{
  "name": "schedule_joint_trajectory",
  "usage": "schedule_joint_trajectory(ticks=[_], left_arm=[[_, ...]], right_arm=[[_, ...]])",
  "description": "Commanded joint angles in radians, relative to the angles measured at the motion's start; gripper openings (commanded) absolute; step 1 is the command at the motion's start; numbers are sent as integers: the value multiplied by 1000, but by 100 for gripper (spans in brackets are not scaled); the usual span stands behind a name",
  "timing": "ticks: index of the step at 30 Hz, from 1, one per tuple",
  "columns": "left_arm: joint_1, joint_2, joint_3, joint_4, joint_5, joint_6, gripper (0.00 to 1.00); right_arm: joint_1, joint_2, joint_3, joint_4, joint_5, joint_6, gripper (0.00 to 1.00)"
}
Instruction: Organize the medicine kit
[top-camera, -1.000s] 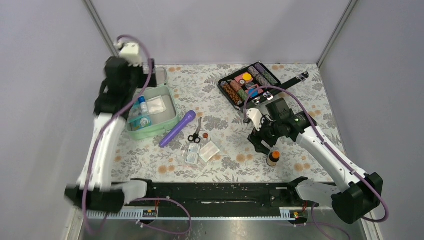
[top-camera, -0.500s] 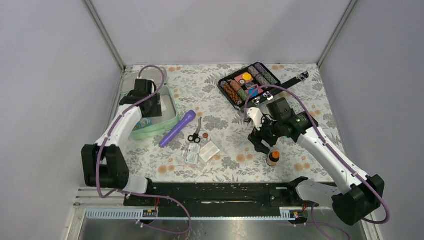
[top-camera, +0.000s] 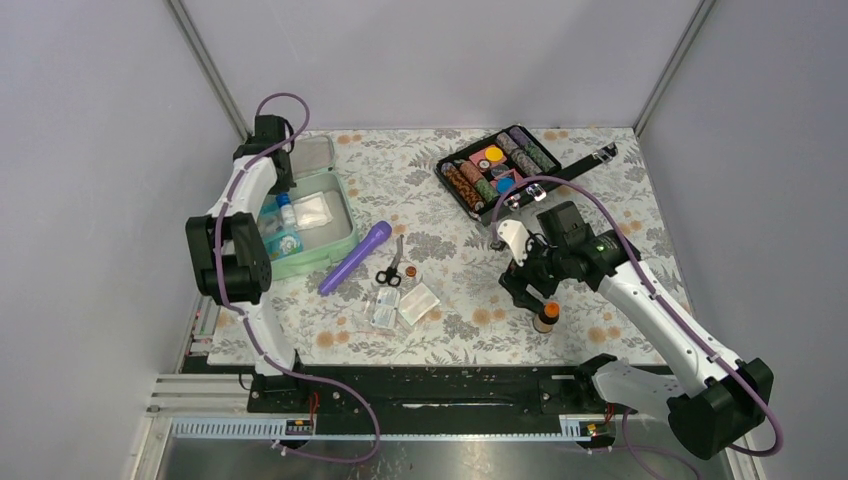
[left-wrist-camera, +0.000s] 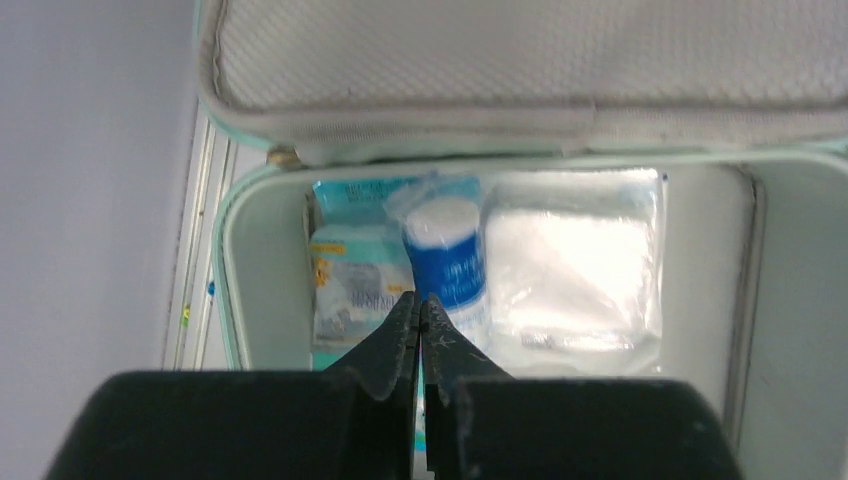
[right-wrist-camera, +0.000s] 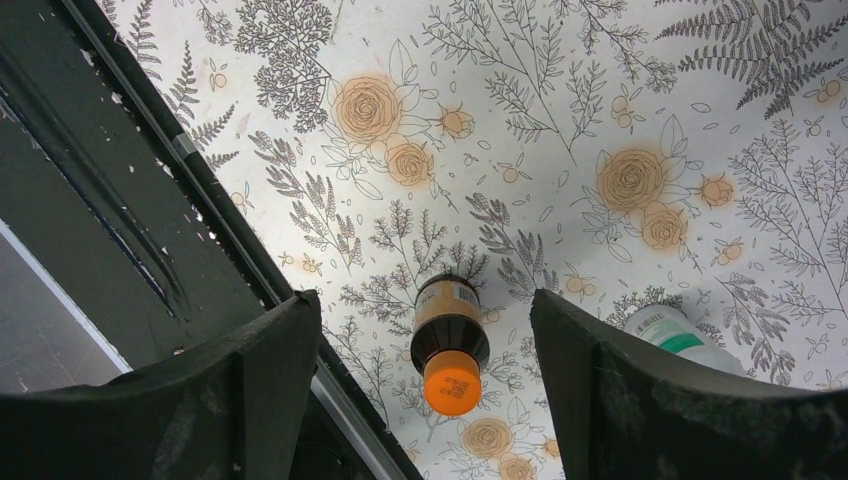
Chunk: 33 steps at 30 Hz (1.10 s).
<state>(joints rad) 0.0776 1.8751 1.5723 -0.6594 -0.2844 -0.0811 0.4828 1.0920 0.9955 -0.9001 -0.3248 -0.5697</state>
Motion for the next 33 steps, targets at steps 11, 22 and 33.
schedule_joint_trajectory(ticks=[11,22,33], left_arm=[[70,194,178,-8,61,58,0],[75,-69,145,-36,257,-3,18],[-6,-415,-332,-56,927,61,54]], right_arm=[[-14,16,22,-6,13,-12,84],[-15,19,16,-5,9,-12,84],[-15,42,30,-1,-20,-9,83]])
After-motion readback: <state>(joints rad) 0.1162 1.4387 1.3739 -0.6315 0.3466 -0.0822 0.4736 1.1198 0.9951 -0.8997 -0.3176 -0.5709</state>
